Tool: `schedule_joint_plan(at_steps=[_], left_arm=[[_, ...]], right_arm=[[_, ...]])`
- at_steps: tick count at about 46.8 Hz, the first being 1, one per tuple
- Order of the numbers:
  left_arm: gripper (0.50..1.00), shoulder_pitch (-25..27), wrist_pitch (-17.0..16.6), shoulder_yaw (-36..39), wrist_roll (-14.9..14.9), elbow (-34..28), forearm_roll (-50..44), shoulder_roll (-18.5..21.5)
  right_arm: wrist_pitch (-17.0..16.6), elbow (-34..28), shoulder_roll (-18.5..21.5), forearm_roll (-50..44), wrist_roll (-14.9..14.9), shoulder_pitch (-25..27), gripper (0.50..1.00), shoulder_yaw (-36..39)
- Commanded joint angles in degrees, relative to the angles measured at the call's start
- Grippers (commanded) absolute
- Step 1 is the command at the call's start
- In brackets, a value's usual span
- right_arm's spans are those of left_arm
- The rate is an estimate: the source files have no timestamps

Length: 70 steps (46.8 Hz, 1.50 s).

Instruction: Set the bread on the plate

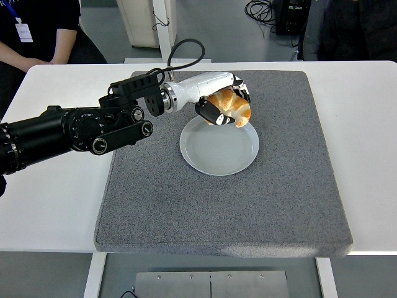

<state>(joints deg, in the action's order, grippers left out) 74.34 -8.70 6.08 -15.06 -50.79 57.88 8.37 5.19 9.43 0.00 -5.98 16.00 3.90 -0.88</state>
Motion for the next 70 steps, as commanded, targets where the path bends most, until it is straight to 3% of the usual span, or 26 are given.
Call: schedule_joint_plan(at_steps=[1,21,44,70], left_arm=[[0.500,-1.2,-1.1,0.0,-0.4,0.0,2.7,-0.1],[0.500,-6.5,-5.5,0.1,-2.4,0.2,7.3,-0.1],[0.500,-9.8,-5.6,-0.1,-2.9,2.0,7.0,0.8],[0.500,-10.2,-5.6,-0.4,-3.8,4.6,6.1,-0.2]], right_arm=[[0.0,0.1,0.0,0.0,0.0,0.1,1.000,0.0],[0.0,0.0,0.0,0.0,0.0,0.1,1.000,0.0],[0.0,0.0,0.0,0.0,0.0,0.1,1.000,0.0],[0.1,0.0,0.0,0.0,0.0,0.1,1.000,0.0]])
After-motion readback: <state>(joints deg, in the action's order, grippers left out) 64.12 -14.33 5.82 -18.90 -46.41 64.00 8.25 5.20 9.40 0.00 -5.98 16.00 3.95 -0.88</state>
